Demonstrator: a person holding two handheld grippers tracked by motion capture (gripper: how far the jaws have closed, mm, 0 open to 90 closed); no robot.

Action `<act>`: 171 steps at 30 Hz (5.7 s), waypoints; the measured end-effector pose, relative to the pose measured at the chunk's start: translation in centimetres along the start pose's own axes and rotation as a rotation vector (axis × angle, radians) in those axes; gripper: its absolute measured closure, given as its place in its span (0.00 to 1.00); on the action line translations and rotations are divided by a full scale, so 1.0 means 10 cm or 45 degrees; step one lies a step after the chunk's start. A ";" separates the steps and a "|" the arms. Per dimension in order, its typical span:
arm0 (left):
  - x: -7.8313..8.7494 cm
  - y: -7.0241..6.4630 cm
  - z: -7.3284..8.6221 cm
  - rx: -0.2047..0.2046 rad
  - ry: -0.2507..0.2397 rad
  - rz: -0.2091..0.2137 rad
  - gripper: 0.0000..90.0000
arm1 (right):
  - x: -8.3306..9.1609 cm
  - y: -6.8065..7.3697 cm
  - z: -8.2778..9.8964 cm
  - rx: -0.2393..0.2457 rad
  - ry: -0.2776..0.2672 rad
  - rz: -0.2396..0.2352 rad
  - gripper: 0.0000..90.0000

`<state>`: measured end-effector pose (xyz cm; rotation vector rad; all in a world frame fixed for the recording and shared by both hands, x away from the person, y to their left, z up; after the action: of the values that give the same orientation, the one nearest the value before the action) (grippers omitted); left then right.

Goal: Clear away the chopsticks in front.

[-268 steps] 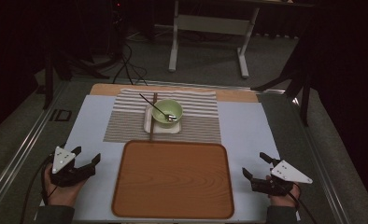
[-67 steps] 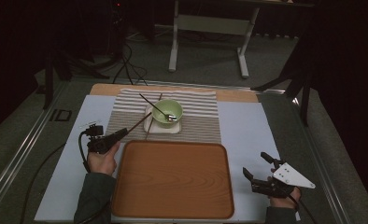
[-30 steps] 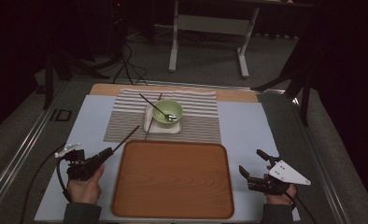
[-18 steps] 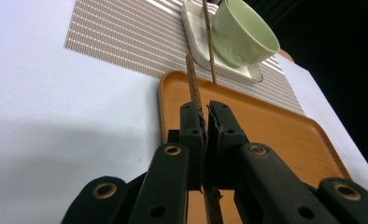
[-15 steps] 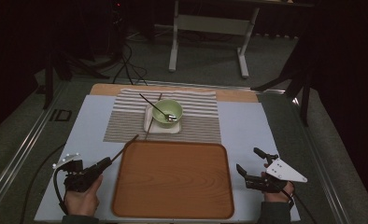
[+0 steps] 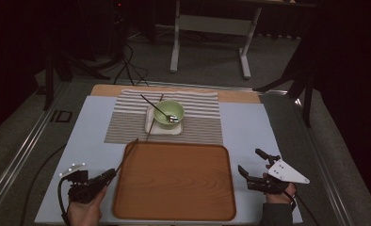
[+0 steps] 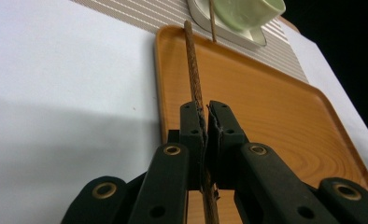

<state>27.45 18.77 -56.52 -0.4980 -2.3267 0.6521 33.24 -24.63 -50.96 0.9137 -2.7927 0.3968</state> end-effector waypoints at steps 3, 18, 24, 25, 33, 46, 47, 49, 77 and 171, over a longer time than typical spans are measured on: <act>-0.05 -0.01 0.08 0.001 0.041 -0.004 0.95 | 0.00 -0.01 0.00 -0.002 0.000 0.002 0.15; -0.20 -0.03 0.31 0.005 0.149 -0.036 0.95 | 0.01 -0.02 0.00 -0.002 -0.006 0.004 0.15; -0.18 -0.04 0.38 0.005 0.155 -0.054 0.95 | 0.01 -0.02 -0.01 -0.002 -0.007 0.007 0.15; -0.18 -0.04 0.40 0.001 0.159 -0.060 0.96 | 0.01 -0.02 -0.01 0.000 -0.008 0.006 0.15; -0.19 -0.04 0.42 0.003 0.152 -0.082 0.95 | 0.01 -0.02 -0.01 -0.002 -0.010 0.007 0.15; -0.21 -0.04 0.43 -0.070 0.168 -0.137 0.90 | 0.01 -0.01 -0.01 -0.001 -0.008 0.005 0.15; -0.22 -0.05 0.43 -0.084 0.166 -0.142 0.90 | 0.01 -0.01 -0.01 0.000 -0.008 0.004 0.15; -0.22 -0.06 0.43 -0.090 0.166 -0.143 0.88 | 0.01 -0.01 -0.01 -0.002 -0.009 0.005 0.15; -0.30 -0.11 0.44 -0.153 0.199 -0.145 0.87 | 0.01 -0.01 -0.01 0.002 -0.009 0.005 0.15; -1.69 -0.12 -1.31 -0.141 0.103 0.221 0.72 | 0.05 -0.11 0.01 -0.023 -0.023 0.046 0.15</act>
<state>48.17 13.43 -55.53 -0.7699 -2.2687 0.5740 33.52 -25.78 -50.71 0.8685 -2.8282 0.3692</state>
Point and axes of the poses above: each handheld gripper's, and its own axes: x roughly backward along the jaws, z roughly out of its underside, y roughly to its left, the point moved 10 cm from there along -x, roughly forward along the jaws, and after that the axes turned 4 degrees about z, right-handed, at the moved point
